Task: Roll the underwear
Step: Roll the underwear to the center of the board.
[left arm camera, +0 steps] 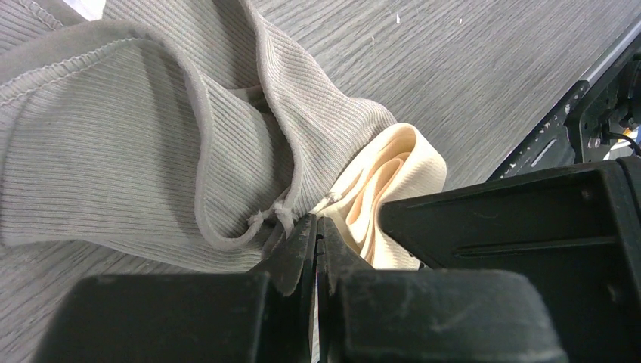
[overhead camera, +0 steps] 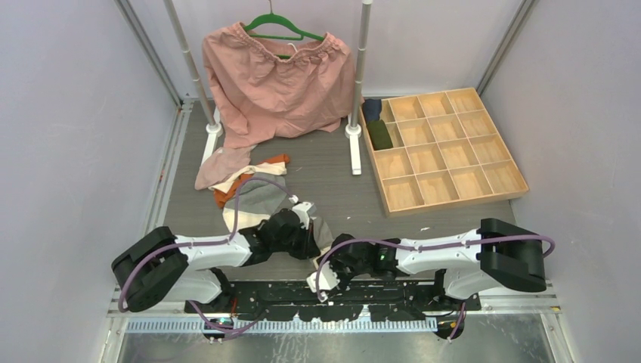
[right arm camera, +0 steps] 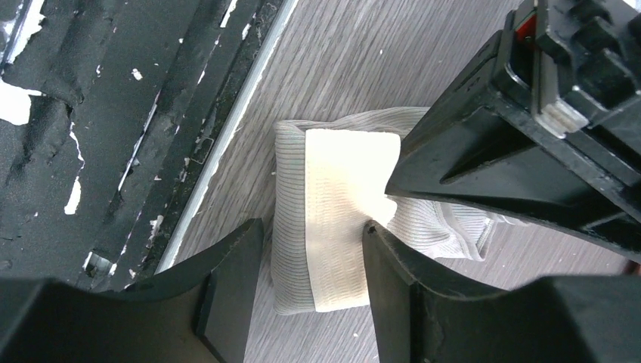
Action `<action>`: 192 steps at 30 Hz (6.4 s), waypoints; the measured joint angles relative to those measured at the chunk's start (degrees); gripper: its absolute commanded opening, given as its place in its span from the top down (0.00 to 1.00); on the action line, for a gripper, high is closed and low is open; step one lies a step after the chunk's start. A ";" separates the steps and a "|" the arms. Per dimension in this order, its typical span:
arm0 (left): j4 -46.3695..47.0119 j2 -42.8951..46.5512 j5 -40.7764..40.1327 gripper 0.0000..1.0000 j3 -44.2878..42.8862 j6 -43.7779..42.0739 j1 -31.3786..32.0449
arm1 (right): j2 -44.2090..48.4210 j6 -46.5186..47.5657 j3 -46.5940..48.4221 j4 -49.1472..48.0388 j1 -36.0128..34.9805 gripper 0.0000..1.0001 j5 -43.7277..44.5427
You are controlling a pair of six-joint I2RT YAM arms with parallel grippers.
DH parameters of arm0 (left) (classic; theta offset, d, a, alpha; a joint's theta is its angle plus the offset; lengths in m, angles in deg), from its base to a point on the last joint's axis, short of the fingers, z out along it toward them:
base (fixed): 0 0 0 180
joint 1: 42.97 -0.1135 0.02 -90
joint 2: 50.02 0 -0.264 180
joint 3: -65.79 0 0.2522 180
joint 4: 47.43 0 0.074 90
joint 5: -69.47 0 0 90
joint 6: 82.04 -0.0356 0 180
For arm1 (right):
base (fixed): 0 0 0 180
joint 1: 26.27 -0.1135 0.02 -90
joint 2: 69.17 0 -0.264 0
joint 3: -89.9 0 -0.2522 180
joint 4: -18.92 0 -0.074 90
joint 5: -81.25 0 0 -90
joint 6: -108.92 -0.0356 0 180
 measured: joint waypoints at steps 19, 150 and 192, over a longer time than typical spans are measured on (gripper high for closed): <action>-10.86 24.26 -5.55 0.95 0.83 -1.51 -0.57 | 2.23 -5.22 -1.03 0.13 0.04 0.36 1.92; -10.36 27.58 -20.17 0.92 5.55 4.24 5.99 | 0.13 -14.29 5.60 9.62 -0.70 0.99 1.49; -25.66 50.90 -18.10 0.99 8.09 0.70 5.68 | -20.87 -63.87 18.84 4.33 20.90 0.99 -36.02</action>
